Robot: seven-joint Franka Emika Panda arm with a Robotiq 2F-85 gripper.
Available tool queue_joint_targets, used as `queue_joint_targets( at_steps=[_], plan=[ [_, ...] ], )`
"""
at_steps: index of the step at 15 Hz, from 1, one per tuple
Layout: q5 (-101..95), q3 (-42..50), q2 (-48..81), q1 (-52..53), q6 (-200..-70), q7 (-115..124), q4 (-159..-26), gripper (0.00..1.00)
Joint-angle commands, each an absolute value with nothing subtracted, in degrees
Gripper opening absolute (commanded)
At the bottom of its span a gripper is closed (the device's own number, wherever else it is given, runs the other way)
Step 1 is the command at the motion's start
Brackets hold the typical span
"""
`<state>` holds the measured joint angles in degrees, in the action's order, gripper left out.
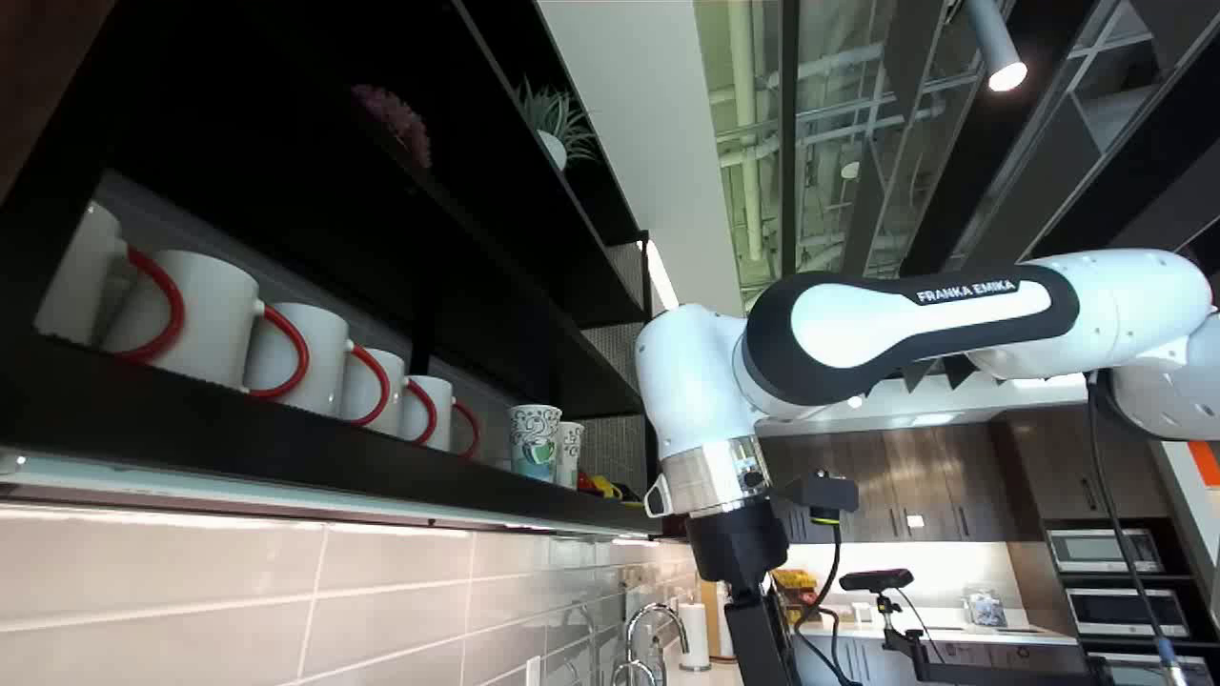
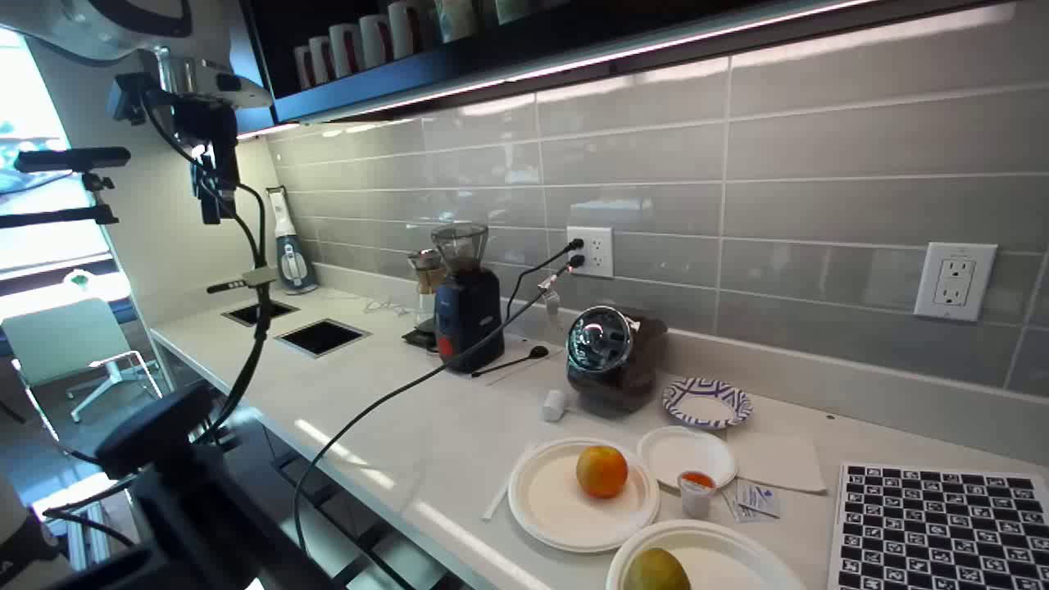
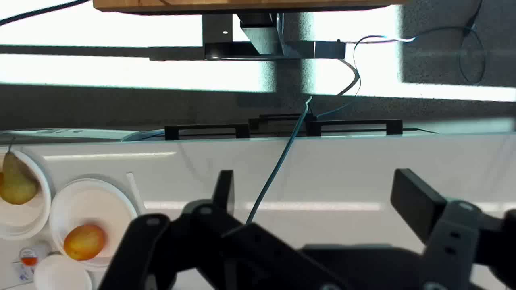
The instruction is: Pick up the two coffee cups from the cabinet and put them on the counter.
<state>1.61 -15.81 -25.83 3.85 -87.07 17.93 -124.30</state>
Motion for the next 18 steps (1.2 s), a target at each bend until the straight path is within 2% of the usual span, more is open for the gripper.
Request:
queue_joint_targets(
  at_steps=[1,10,18],
  plan=[
    [1.2,-14.9,-25.6,5.0,-86.9,18.4,-124.1,1.0],
    [-0.3,-13.5,-28.7,2.4,-87.5,24.3,-122.7,1.0],
    [-9.4,-8.7,-29.7,-4.6,-88.1,27.1,-104.9,1.0]
  ],
)
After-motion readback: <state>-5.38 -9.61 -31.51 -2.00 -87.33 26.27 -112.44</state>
